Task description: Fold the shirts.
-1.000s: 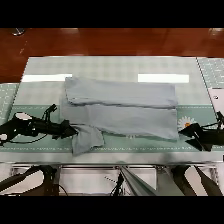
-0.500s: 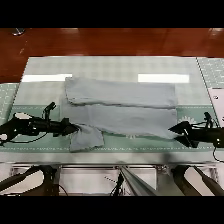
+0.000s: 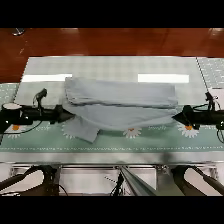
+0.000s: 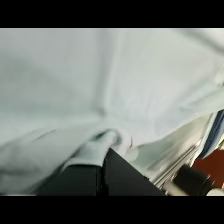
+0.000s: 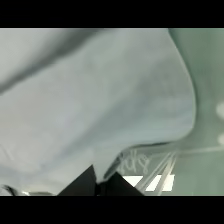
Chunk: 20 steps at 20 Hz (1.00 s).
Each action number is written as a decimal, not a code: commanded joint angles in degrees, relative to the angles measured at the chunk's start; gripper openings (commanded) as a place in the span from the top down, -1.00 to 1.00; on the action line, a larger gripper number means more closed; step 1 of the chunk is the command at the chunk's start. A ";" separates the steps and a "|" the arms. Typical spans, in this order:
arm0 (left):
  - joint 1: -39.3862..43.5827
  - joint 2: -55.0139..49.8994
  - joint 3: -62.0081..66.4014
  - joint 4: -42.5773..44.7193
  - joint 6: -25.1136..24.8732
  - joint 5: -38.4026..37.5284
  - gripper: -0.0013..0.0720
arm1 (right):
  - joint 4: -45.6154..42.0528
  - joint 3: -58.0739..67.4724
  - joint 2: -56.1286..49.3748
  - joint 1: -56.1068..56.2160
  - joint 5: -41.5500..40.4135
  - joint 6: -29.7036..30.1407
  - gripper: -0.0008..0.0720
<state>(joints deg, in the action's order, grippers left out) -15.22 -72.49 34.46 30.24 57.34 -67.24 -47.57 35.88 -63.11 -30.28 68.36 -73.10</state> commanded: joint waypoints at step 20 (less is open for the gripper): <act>-4.76 -32.44 51.28 9.99 23.10 -11.06 -0.95 | 10.80 36.20 -30.67 2.29 -0.68 2.93 -0.74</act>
<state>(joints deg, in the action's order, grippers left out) -15.22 -104.73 82.30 33.21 76.38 -70.28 -37.41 71.31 -94.19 -24.86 64.69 -71.18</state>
